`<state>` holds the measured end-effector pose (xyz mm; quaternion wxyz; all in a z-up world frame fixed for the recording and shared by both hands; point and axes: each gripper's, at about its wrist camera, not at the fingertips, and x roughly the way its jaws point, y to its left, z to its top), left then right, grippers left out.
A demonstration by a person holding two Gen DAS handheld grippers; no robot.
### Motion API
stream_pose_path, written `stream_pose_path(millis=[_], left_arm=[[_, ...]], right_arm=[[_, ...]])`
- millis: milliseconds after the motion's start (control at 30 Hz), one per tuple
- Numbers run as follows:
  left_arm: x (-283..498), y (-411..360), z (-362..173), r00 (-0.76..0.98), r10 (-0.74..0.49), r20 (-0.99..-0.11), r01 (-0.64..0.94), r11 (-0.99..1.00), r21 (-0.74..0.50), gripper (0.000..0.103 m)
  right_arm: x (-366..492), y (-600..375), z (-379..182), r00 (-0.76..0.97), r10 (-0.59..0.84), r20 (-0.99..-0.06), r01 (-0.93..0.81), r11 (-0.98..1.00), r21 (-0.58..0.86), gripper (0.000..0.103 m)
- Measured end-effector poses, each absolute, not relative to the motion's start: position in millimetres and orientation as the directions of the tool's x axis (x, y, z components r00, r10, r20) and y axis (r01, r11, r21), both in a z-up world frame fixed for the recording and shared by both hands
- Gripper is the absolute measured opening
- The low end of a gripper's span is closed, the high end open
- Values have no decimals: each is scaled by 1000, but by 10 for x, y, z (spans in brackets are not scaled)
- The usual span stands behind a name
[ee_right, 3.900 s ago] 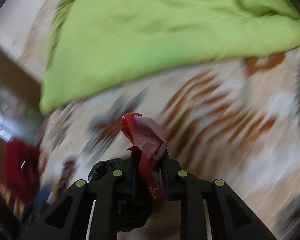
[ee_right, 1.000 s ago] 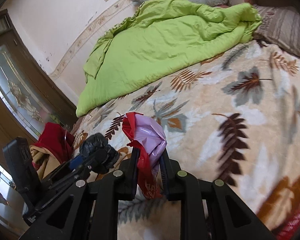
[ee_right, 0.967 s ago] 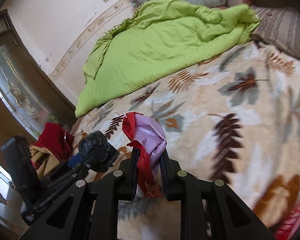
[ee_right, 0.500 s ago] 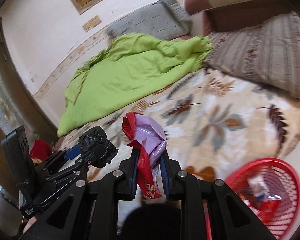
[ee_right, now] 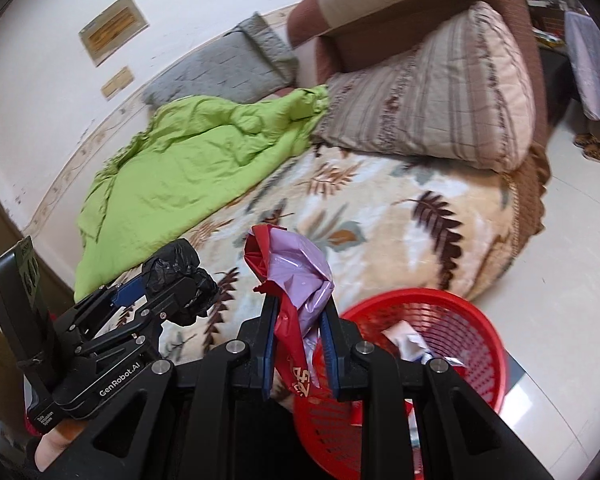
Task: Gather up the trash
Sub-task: 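Carry the black ball and red-purple bag to the red basket and open both tools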
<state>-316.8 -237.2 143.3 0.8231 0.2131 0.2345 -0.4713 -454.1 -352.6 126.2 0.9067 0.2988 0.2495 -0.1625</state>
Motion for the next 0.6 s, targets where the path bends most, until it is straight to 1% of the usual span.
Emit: stream_pose_path(millis=[367,500,600], left_arm=[[-3467,-2754,1195,329,-671,-665,934,334,126,47],[-3525,-2838,1130,281,-670,-688,950,298,98,47],[-3527,-2877,1107,228,-672,-704,960,275,48,47]], right_arm=[[-4848,-3749,1026,790,-179,-586,521,699,490,22],[-4933,-3806,955,779,-187,-598,544,676,497,22],[-4985,-3831,918,769,-198,-608,563,660,497,23]])
